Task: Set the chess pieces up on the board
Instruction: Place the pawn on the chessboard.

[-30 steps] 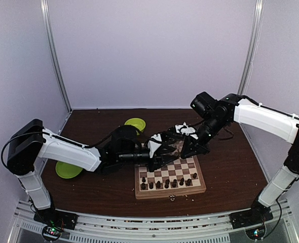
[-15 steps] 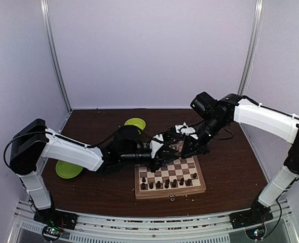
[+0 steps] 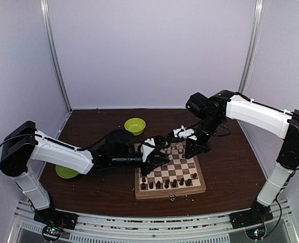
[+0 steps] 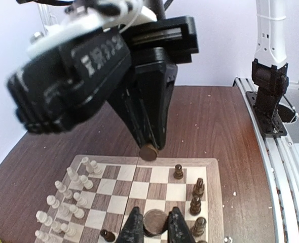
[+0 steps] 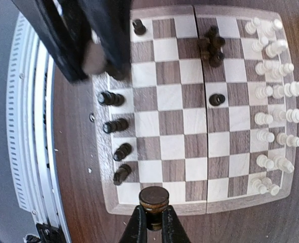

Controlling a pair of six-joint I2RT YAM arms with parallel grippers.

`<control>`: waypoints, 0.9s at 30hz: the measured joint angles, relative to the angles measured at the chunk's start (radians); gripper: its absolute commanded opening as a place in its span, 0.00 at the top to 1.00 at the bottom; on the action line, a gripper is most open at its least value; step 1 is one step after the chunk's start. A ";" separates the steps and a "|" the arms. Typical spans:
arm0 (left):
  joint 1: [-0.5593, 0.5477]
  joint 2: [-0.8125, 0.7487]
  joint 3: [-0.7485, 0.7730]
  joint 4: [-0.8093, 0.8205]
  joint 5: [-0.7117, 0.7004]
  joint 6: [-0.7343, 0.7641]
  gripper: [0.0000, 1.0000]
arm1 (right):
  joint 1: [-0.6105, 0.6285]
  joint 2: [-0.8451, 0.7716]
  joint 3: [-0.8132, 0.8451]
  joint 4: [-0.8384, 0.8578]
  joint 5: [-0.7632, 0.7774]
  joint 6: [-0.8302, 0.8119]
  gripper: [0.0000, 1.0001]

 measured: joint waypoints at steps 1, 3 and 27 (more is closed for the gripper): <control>0.002 -0.025 -0.029 -0.001 -0.009 -0.003 0.92 | 0.001 0.020 0.020 -0.019 0.029 -0.008 0.92; 0.003 -0.060 -0.071 -0.001 -0.024 -0.012 0.92 | 0.005 0.063 0.061 -0.059 0.100 -0.021 0.92; 0.003 -0.251 -0.258 0.018 -0.152 -0.117 0.92 | 0.136 0.446 0.210 -0.238 0.675 0.137 0.83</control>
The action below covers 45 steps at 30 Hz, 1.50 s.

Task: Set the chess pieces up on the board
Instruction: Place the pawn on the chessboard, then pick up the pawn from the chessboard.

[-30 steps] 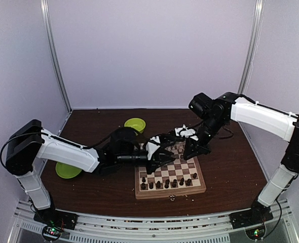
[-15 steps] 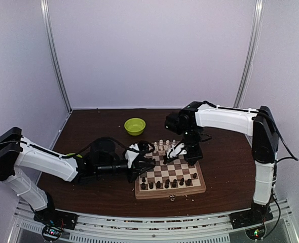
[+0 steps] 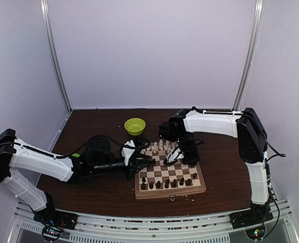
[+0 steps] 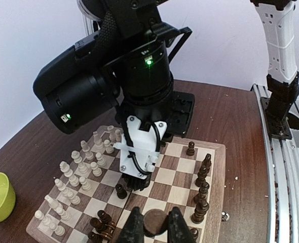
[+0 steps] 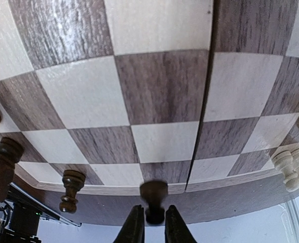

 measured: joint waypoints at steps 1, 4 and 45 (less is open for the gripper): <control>0.000 0.003 0.000 0.003 0.000 -0.002 0.91 | 0.002 0.000 0.000 0.000 0.003 0.000 0.83; 0.000 0.018 0.000 0.007 0.001 -0.007 0.92 | 0.011 0.001 0.000 0.004 0.016 0.001 0.83; 0.000 0.047 0.073 -0.066 0.025 -0.016 0.92 | -0.189 -0.290 -0.348 0.440 -0.462 0.110 0.69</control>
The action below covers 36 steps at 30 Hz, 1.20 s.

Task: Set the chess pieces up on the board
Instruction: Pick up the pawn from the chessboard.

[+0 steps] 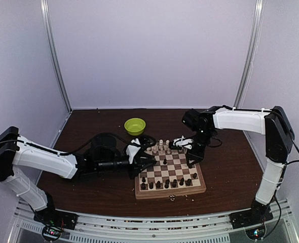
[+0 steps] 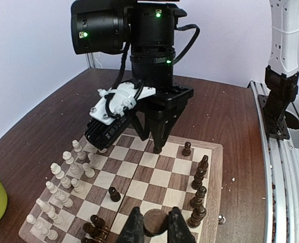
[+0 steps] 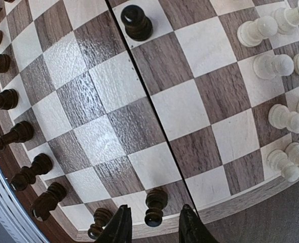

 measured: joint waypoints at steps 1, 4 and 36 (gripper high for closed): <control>0.000 0.001 0.000 0.000 0.000 0.000 0.92 | 0.000 0.000 -0.006 0.007 -0.004 0.002 0.71; 0.000 0.003 0.000 0.000 0.000 0.000 0.92 | 0.000 0.005 -0.016 0.020 -0.018 0.010 0.75; 0.000 0.036 0.000 0.003 0.015 -0.006 0.92 | 0.002 -0.005 -0.077 0.043 -0.033 0.007 0.92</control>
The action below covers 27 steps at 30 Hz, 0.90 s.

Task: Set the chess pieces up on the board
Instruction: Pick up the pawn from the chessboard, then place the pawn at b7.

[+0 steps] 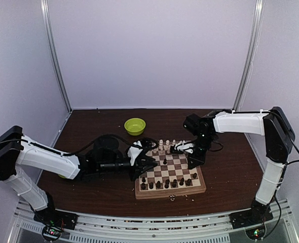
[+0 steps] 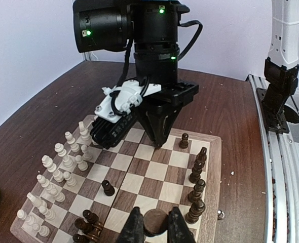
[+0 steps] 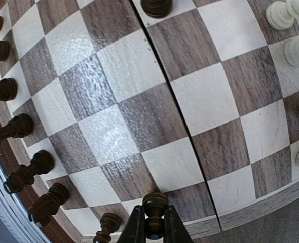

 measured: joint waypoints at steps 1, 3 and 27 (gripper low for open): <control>0.000 0.000 0.000 0.000 0.000 0.000 0.92 | 0.002 -0.001 0.000 -0.004 -0.013 -0.006 0.91; 0.000 0.001 0.000 0.000 0.000 -0.002 0.92 | 0.010 -0.001 -0.002 -0.011 -0.032 -0.018 0.91; 0.000 0.026 0.013 0.007 0.001 -0.003 0.92 | 0.076 0.003 -0.006 -0.061 -0.071 -0.072 0.89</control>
